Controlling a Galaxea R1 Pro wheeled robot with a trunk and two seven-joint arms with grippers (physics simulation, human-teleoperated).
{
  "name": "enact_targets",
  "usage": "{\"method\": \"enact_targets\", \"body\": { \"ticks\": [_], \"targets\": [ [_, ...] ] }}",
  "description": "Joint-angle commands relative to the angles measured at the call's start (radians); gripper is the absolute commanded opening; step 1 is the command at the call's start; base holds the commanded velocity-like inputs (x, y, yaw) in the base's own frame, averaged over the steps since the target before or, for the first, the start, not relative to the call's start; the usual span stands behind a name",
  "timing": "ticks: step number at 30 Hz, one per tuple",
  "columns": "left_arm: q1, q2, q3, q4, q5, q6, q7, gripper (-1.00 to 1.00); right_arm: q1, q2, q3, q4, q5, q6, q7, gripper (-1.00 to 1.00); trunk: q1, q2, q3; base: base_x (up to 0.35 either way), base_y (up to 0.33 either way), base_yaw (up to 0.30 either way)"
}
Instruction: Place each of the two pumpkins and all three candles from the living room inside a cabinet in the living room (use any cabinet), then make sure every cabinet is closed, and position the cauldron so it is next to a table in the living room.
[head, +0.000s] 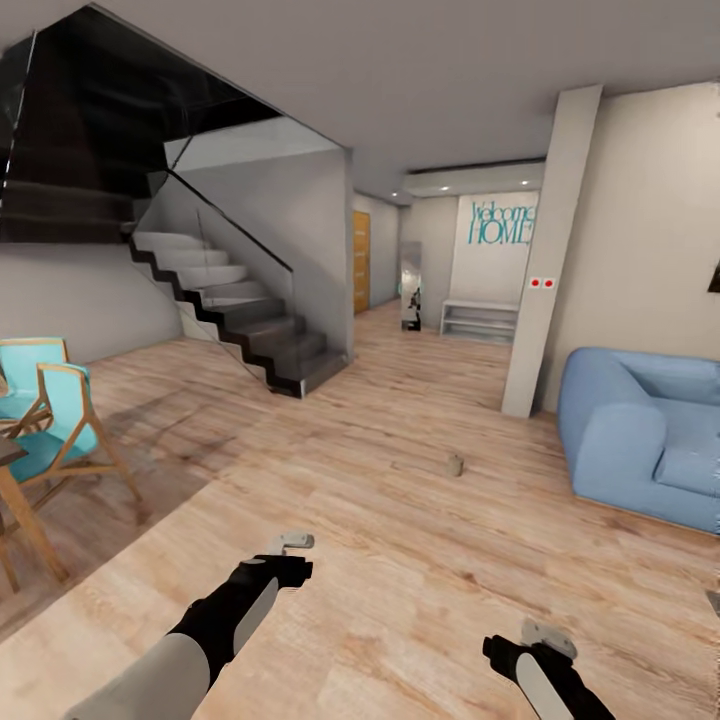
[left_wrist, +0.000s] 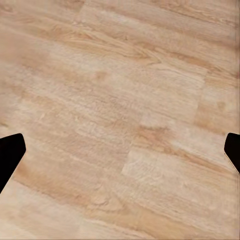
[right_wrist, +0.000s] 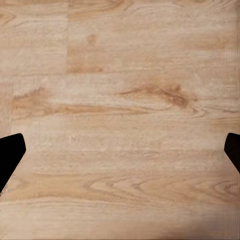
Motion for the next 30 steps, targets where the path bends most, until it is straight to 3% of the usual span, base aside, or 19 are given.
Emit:
{"method": "enact_targets", "body": {
  "ticks": [1,14,23,30],
  "targets": [
    [-0.001,0.001,-0.007,-0.002,0.010,0.004,0.009,1.00,-0.001,-0.001,0.004,-0.001,-0.008,0.001,-0.007,1.00,0.001,-0.001,-0.002,0.336,0.000,-0.199],
    [-0.001,0.001,-0.007,-0.001,0.010,0.004,0.009,1.00,-0.001,-0.003,0.003,-0.001,-0.008,-0.003,-0.005,1.00,0.001,-0.001,-0.018,0.336,0.000,-0.186],
    [-0.001,0.000,-0.008,-0.001,0.010,0.004,0.009,1.00,-0.001,-0.003,0.003,-0.001,-0.001,-0.005,-0.006,1.00,0.001,-0.001,-0.020,0.336,-0.012,-0.028],
    [-0.001,0.001,-0.029,-0.001,0.011,0.003,0.009,1.00,-0.001,-0.001,0.003,-0.002,-0.006,-0.006,-0.006,1.00,0.001,-0.001,-0.020,0.336,-0.068,-0.036]
  ]
}}
